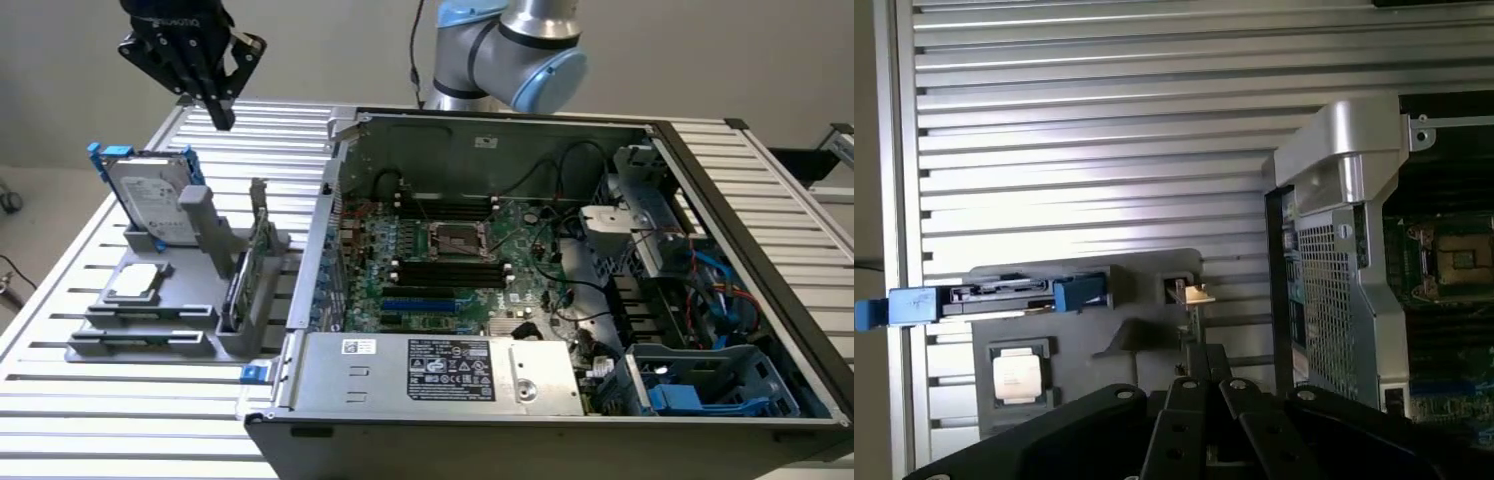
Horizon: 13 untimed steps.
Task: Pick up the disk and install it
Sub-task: 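Reach for the disk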
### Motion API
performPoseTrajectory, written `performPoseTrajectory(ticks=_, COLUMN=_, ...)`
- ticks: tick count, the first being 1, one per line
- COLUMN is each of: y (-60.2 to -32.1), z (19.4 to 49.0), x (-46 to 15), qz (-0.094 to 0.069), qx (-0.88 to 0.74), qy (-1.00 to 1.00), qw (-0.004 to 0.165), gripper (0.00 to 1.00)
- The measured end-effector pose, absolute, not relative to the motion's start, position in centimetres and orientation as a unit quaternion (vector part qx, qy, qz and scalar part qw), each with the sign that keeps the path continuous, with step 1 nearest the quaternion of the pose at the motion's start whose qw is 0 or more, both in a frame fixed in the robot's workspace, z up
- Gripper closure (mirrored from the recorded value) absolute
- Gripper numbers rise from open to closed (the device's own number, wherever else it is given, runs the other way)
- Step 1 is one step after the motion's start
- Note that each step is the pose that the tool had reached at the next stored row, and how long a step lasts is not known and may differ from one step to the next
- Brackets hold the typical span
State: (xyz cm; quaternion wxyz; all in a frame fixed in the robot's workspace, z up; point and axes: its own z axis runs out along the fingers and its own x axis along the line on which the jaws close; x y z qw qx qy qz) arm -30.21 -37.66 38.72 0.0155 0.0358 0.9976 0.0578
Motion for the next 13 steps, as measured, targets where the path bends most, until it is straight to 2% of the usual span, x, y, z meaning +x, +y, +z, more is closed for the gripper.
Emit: performPoseTrajectory(ticks=13, y=-36.7, z=37.7, x=-36.6, qz=0.065, qx=0.036, qy=0.997, qw=0.015, gripper=0.89)
